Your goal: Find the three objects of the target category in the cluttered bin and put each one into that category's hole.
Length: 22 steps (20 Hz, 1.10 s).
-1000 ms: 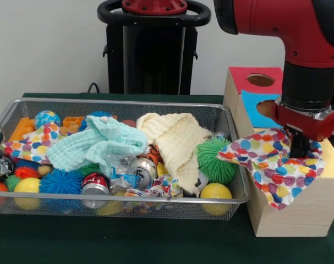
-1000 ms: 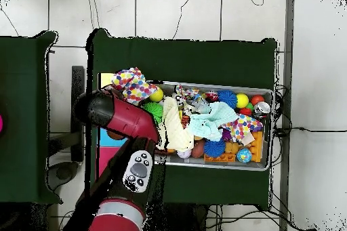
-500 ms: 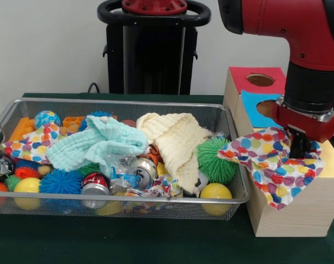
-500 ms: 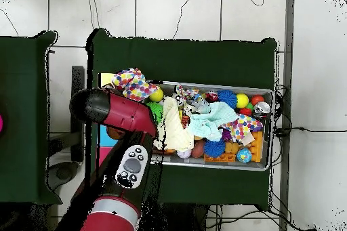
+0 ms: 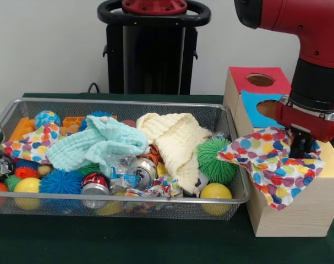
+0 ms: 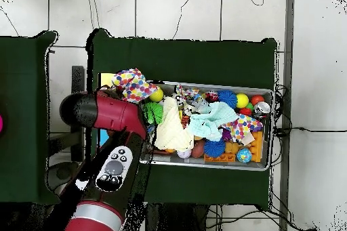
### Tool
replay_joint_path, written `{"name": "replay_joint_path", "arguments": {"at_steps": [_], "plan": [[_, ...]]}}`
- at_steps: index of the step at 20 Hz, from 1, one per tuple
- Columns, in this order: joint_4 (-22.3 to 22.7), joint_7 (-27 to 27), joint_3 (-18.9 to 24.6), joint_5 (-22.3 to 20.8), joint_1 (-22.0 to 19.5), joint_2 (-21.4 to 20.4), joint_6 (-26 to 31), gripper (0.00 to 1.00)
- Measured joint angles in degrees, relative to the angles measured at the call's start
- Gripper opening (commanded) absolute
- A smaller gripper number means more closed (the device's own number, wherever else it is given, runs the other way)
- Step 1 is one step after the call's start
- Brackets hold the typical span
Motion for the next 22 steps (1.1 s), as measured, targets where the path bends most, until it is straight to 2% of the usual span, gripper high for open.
{"name": "replay_joint_path", "arguments": {"at_steps": [7,17,22], "plan": [[0.39,0.00,0.18,-3.73,0.16,-0.15,-3.86,0.00],[3.53,0.00,0.41,-9.59,0.60,0.23,-18.25,0.00],[3.93,0.00,0.41,-10.05,0.76,0.22,-19.73,0.00]]}}
